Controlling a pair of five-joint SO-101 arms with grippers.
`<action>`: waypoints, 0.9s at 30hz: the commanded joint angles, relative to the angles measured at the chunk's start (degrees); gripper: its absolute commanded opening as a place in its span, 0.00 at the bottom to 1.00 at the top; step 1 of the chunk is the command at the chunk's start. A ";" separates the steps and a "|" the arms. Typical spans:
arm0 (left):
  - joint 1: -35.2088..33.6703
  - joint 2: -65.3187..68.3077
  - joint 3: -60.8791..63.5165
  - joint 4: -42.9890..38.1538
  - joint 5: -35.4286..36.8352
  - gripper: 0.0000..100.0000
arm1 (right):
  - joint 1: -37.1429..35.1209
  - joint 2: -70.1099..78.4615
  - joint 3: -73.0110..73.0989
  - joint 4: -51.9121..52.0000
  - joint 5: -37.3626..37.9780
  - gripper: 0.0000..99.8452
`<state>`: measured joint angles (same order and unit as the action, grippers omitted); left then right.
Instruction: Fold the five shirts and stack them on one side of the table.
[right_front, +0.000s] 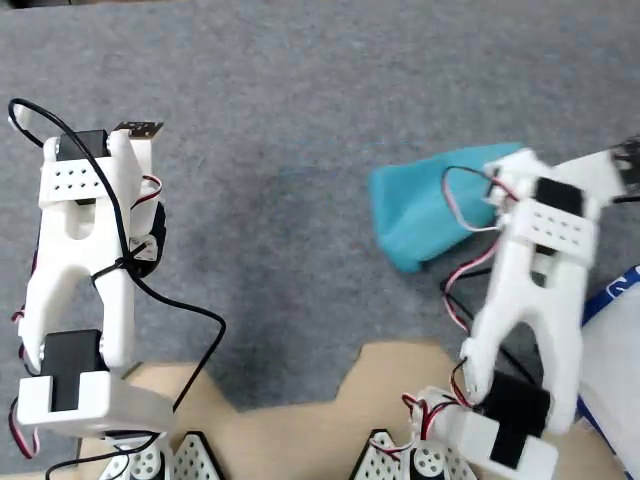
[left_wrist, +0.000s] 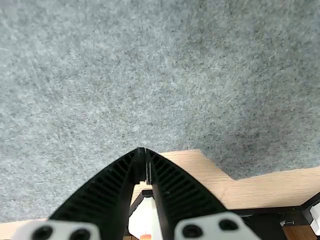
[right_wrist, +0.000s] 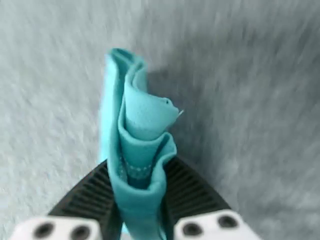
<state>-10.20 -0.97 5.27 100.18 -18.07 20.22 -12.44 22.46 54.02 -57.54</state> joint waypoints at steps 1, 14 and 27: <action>0.18 -1.98 -2.37 0.62 -0.09 0.02 | 7.60 -5.32 -5.93 0.53 4.75 0.01; 0.18 -1.98 -2.37 0.62 -4.13 0.02 | 36.18 -11.82 -8.13 2.46 19.87 0.01; 0.09 -1.98 -2.37 0.62 -4.48 0.02 | 49.63 -12.53 -8.57 4.04 24.18 0.01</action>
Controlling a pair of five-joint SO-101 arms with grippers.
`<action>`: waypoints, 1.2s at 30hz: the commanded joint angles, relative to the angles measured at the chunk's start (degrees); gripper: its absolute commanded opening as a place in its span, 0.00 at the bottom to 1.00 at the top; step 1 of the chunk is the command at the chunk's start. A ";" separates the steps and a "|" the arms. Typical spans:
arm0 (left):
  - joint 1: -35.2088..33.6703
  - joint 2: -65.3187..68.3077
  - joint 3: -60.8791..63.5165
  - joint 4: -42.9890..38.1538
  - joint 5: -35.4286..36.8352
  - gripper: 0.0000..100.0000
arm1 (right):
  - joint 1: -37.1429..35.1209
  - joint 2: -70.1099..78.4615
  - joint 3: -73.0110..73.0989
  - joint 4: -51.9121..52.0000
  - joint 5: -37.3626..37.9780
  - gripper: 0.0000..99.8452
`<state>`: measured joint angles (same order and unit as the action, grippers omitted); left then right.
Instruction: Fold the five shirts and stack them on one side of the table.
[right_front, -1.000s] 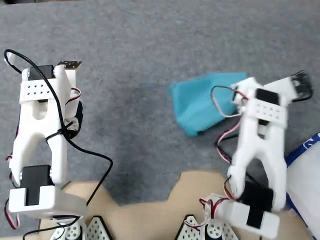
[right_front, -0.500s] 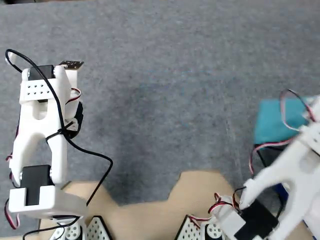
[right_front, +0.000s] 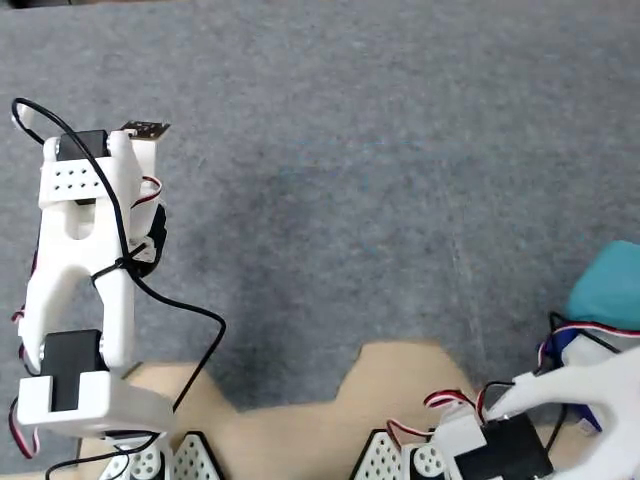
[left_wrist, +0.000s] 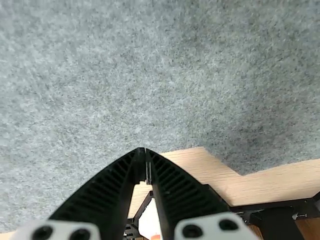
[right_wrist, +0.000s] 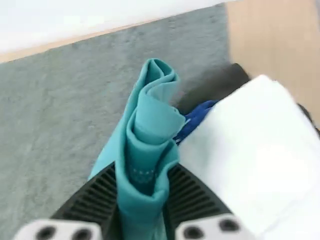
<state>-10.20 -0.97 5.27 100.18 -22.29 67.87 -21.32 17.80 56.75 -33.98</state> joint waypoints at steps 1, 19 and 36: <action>0.09 -1.98 -2.37 0.62 -0.26 0.02 | 2.07 -4.00 -3.91 2.11 0.62 0.01; 0.18 -1.98 -2.37 0.62 -0.26 0.02 | 12.09 -9.54 2.68 7.38 11.69 0.01; 0.18 -1.98 -2.37 0.62 -0.26 0.02 | 13.85 -9.63 7.25 7.91 20.04 0.31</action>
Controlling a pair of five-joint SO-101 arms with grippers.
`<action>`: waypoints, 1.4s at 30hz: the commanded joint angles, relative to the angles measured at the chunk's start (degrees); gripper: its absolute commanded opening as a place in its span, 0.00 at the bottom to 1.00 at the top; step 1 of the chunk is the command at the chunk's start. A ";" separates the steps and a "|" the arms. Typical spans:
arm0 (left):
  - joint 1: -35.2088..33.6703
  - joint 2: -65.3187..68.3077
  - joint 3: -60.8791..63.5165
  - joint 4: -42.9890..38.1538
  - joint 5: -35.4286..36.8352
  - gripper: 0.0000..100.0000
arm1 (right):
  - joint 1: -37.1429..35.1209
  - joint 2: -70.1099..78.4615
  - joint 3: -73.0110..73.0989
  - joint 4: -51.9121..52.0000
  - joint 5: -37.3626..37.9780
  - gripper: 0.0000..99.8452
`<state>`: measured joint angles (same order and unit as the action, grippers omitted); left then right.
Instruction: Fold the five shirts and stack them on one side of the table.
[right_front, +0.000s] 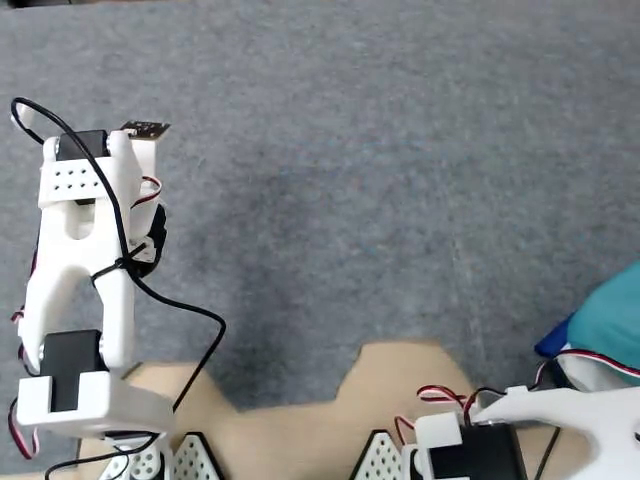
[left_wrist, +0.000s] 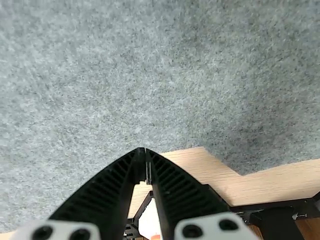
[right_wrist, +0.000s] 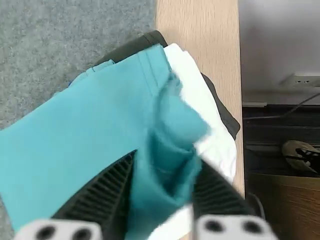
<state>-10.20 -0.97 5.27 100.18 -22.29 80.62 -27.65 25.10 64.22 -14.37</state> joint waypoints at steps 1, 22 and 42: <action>0.18 -1.98 -2.37 0.62 -0.26 0.02 | 1.10 -3.30 -0.04 0.53 0.44 0.36; 0.35 -14.02 -2.55 -2.55 0.26 0.02 | -53.93 -19.47 -5.23 8.09 -3.60 0.06; 0.35 11.21 4.04 -40.53 17.85 0.02 | -79.96 40.31 -8.13 -28.31 12.48 0.06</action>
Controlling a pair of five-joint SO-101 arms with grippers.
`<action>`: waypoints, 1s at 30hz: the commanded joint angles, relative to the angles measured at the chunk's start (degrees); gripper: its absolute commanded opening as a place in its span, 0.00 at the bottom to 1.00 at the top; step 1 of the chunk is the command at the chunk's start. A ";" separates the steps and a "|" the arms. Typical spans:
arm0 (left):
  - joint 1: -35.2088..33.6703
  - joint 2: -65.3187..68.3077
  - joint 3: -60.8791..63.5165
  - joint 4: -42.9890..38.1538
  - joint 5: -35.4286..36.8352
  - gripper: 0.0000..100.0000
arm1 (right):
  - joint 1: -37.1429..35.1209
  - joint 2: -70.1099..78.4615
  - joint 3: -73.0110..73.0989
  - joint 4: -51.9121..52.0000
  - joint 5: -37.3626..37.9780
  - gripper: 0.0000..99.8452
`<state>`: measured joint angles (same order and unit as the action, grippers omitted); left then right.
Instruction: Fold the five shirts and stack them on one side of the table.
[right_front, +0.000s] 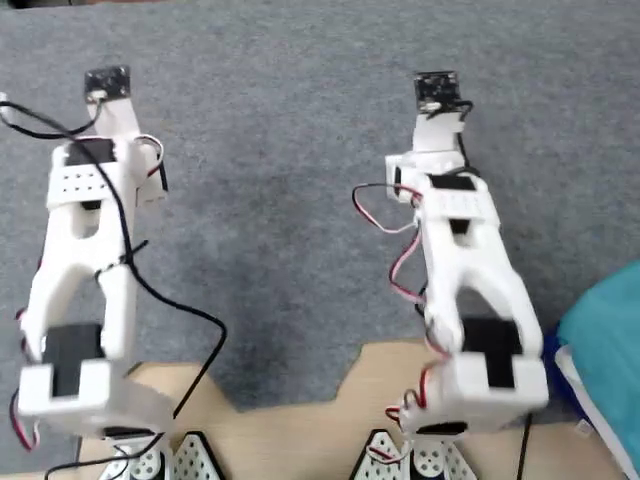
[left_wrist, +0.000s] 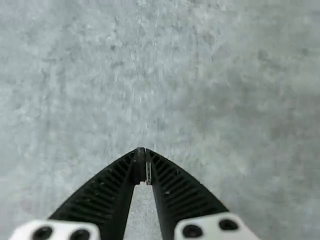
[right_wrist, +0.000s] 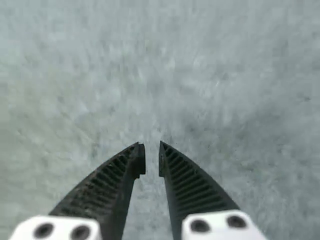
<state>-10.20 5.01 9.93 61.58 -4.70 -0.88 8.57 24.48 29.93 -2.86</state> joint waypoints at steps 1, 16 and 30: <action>0.26 7.96 -1.05 -1.85 0.26 0.02 | 1.98 5.41 -9.63 9.67 0.97 0.06; 0.97 31.69 -13.54 26.20 -12.48 0.02 | 4.79 13.76 -18.95 47.74 8.70 0.01; 8.00 20.62 5.98 16.97 -12.75 0.02 | 11.56 10.51 -20.97 57.05 14.86 0.01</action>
<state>-6.59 28.75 7.47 80.57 -17.27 9.49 22.46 7.08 88.92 9.80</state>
